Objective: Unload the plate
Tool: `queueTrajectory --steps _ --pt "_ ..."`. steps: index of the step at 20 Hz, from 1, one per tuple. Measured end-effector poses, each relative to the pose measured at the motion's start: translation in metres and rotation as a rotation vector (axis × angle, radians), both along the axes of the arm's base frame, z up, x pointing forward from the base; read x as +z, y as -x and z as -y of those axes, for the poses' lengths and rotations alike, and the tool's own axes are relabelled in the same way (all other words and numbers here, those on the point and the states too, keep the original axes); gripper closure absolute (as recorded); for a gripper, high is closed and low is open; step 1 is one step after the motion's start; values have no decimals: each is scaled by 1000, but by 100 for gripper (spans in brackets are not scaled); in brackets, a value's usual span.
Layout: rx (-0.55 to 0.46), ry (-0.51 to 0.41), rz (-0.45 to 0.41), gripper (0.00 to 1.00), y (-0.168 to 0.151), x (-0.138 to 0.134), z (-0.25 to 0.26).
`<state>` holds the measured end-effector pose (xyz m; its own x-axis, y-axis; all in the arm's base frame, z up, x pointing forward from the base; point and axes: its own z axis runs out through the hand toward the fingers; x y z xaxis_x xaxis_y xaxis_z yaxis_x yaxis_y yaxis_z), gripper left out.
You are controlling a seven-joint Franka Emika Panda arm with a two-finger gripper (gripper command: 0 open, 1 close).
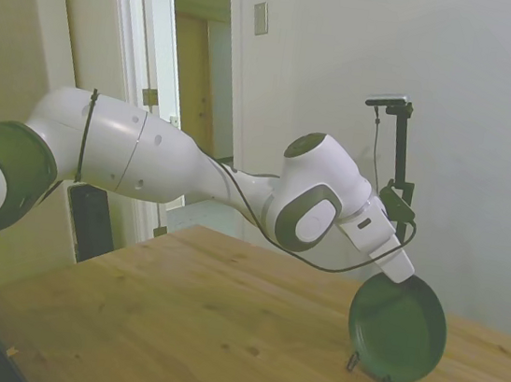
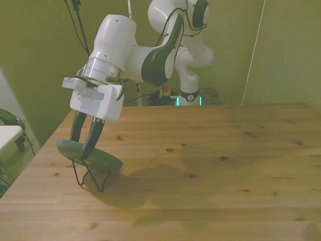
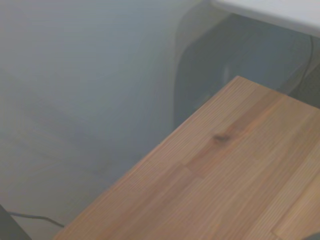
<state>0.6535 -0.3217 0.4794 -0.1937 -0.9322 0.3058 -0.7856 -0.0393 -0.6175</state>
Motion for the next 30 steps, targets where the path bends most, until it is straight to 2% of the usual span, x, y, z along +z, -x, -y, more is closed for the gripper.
queueTrajectory --steps 11,19,23,27,30 --pt "-7 -6 -8 100 2 -5 2" --pt "-13 -4 13 100 4 8 2" --pt "-11 6 48 100 5 30 0" --pt "10 13 111 100 12 81 -15" --pt "53 -11 120 100 18 117 -45"
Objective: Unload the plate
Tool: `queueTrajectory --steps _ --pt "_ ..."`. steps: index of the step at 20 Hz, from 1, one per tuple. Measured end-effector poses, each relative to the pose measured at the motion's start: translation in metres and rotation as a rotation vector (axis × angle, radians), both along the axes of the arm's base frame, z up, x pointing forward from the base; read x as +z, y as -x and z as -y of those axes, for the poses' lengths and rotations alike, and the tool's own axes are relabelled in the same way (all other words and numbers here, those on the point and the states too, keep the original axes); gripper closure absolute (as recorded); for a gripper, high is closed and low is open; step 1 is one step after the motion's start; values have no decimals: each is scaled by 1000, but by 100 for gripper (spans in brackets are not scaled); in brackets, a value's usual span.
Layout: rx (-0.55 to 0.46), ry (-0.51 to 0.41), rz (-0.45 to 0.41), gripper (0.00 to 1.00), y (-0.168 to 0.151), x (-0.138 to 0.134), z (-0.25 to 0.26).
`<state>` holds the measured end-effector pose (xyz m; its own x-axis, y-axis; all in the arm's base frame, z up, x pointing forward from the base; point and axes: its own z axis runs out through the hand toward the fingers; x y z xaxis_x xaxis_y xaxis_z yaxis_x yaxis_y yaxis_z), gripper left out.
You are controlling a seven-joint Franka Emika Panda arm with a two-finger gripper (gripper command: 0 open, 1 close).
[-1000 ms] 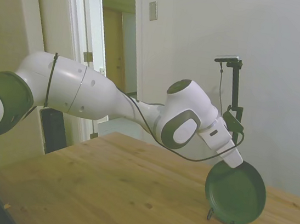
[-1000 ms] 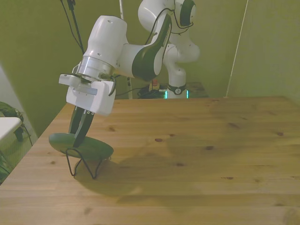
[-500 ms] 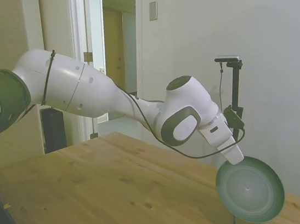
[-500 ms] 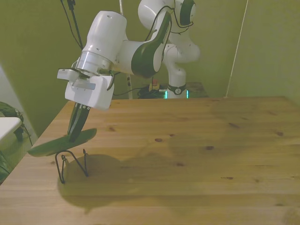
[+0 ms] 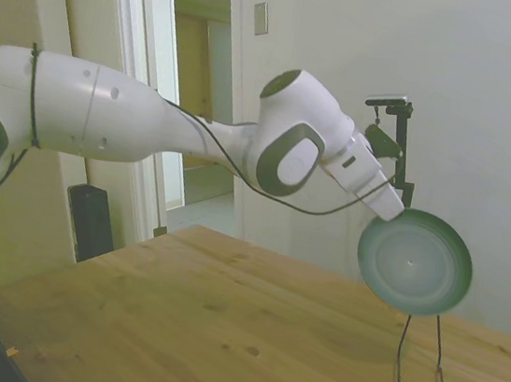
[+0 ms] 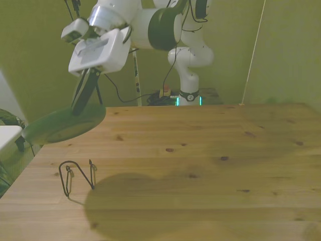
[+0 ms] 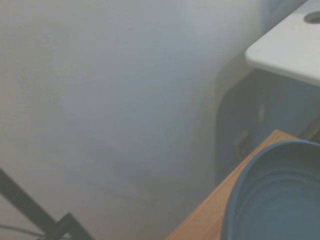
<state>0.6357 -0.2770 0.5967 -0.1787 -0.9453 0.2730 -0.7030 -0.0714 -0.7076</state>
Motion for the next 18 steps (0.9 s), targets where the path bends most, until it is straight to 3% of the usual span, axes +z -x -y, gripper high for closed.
queueTrajectory --steps 3,5,10,18 --pt "74 -26 -40 100 -2 20 -43" --pt "135 -51 -95 100 -11 14 -76" --pt "272 -127 -271 100 -47 -42 -135" --pt "300 -152 -431 100 -86 -151 -135"
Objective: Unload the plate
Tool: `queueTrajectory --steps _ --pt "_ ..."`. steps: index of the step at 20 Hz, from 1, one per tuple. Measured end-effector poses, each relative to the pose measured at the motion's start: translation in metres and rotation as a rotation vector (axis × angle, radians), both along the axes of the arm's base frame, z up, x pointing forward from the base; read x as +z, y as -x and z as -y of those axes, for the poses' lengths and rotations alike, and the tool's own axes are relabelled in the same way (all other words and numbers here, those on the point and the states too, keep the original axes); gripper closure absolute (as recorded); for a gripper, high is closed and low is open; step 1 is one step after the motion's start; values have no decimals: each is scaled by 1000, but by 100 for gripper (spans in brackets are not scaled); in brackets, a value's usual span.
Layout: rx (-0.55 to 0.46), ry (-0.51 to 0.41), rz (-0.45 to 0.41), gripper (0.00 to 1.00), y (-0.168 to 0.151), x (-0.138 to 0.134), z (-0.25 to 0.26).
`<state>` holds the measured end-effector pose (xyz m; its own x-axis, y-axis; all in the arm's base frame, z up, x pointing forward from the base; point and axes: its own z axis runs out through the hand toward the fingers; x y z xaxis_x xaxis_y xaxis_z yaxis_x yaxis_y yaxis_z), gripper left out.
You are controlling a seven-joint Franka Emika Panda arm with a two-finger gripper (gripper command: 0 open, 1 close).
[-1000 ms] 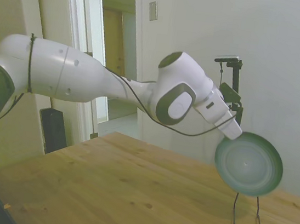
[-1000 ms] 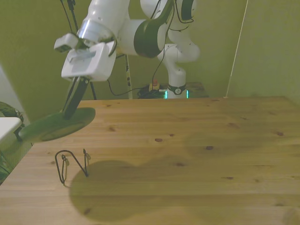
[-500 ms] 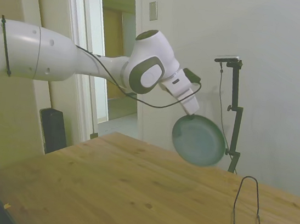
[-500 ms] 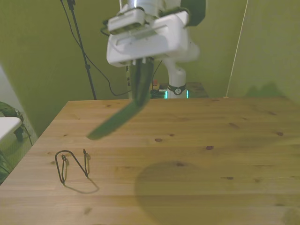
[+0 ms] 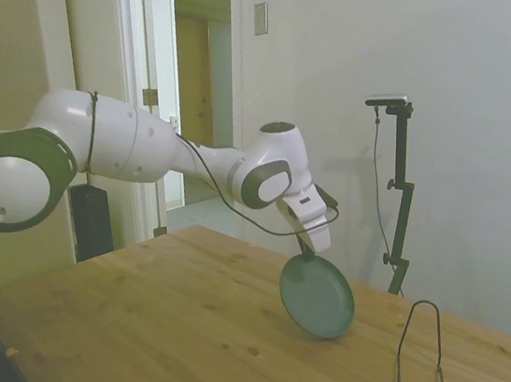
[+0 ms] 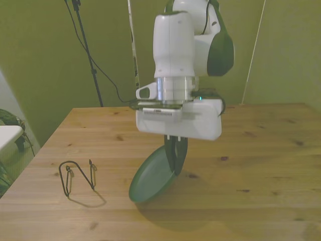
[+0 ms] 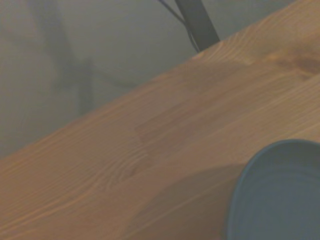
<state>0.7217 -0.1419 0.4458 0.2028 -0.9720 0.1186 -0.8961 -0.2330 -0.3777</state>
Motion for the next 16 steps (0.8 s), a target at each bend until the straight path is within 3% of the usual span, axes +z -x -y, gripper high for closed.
queueTrajectory --steps 10,11,16 --pt "36 22 -40 100 4 -40 -2" --pt "37 23 -45 0 5 -44 -2" --pt "41 32 -55 0 8 -48 5"
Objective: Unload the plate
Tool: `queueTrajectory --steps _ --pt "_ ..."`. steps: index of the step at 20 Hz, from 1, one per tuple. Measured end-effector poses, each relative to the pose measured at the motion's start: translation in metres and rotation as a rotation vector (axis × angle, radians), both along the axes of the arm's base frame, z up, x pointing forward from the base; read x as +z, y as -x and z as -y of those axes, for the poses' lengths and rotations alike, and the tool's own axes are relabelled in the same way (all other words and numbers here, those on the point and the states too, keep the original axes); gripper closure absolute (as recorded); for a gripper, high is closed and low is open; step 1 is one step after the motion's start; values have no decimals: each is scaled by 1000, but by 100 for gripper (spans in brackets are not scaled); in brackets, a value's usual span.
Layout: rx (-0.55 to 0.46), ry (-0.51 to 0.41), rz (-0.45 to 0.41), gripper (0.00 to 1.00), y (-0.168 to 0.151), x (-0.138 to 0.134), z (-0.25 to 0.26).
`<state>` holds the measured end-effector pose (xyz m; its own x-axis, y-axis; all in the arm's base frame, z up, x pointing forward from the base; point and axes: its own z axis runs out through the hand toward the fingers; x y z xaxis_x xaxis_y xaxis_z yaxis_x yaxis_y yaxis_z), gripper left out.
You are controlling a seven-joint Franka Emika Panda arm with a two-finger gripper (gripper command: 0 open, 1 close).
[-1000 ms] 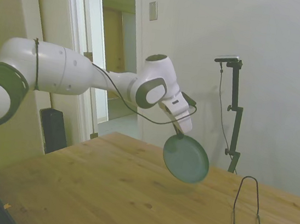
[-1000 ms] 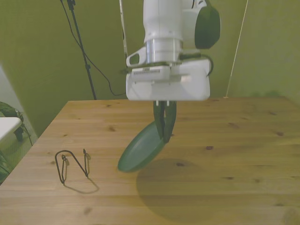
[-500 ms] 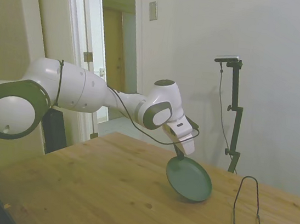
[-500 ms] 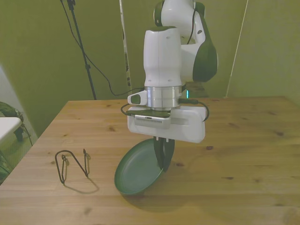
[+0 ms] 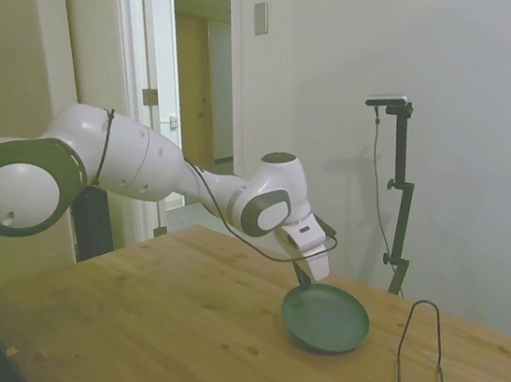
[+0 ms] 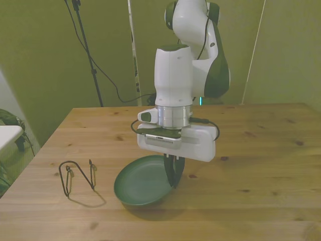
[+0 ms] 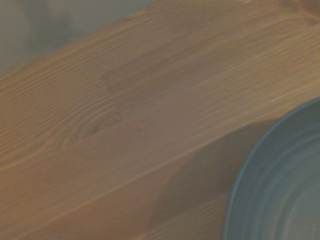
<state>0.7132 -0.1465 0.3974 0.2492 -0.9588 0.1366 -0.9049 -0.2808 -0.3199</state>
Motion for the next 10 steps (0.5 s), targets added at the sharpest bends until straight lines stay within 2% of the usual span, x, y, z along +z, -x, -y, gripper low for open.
queueTrajectory --steps 8,10 --pt "1 0 8 0 2 12 2" --pt "5 -4 12 0 6 25 3"
